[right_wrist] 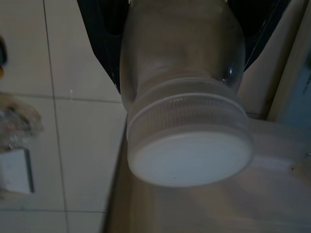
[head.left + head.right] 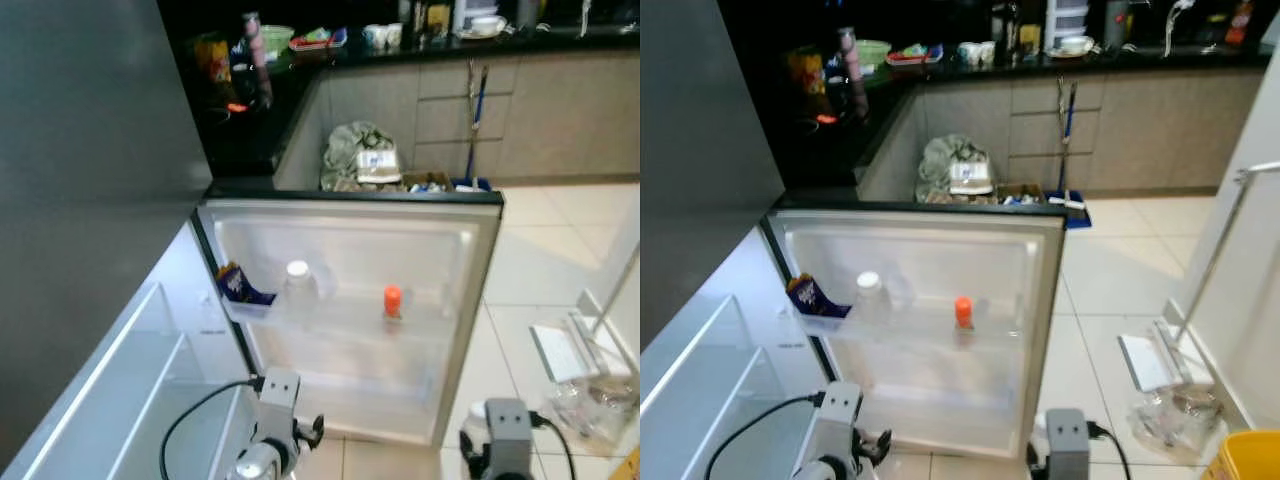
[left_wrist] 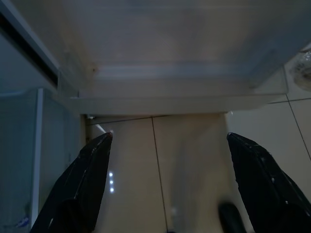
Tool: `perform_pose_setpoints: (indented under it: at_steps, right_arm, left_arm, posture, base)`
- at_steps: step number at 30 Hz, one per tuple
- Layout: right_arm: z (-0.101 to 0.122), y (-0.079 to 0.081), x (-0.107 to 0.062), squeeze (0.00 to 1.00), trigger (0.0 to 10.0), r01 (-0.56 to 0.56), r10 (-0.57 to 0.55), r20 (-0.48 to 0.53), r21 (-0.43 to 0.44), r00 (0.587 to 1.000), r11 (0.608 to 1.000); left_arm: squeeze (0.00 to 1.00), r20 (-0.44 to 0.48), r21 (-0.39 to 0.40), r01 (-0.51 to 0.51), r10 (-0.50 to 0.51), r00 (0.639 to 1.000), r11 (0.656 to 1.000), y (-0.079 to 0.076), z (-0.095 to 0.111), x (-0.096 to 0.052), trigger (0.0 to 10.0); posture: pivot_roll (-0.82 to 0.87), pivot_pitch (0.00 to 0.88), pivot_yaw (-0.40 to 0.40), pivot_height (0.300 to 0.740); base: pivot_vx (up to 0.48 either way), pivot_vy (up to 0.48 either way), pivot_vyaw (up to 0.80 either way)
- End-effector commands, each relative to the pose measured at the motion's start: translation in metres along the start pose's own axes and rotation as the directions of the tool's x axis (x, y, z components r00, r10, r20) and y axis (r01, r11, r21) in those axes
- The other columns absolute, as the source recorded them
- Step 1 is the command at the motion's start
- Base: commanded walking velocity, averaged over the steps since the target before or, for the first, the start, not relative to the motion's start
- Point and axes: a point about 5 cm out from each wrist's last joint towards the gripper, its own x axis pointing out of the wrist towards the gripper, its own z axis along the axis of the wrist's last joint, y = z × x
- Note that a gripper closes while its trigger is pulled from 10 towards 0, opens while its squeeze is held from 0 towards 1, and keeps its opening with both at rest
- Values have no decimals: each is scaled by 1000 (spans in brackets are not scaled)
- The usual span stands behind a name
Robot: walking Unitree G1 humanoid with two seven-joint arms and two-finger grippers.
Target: Restocking fridge
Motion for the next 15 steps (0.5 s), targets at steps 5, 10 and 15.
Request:
perform_pose_setpoints:
  at_steps: [5,10,15]
  right_arm:
    - [1,-8,-1,0,10000,36,-37,4,32,999,999]
    - [1,-9,0,0,10000,37,-37,-1,19,999,999]
    - [1,-10,-1,0,10000,36,-37,1,16,999,999]
  left_arm:
    - [0,-26,-2,-14,14,1000,1000,4,-7,-3,10000]
    - [0,-25,-5,-15,15,1000,1000,2,-8,-3,10000]
    - [0,-24,20,3,-2,1000,1000,-2,-10,-3,10000]
  posture:
    - [-128,99,83,740]
    - [-130,103,78,740]
    - [-133,105,79,740]
  base:
    - [266,0,320]
    - [252,0,0]
    - [0,0,0]
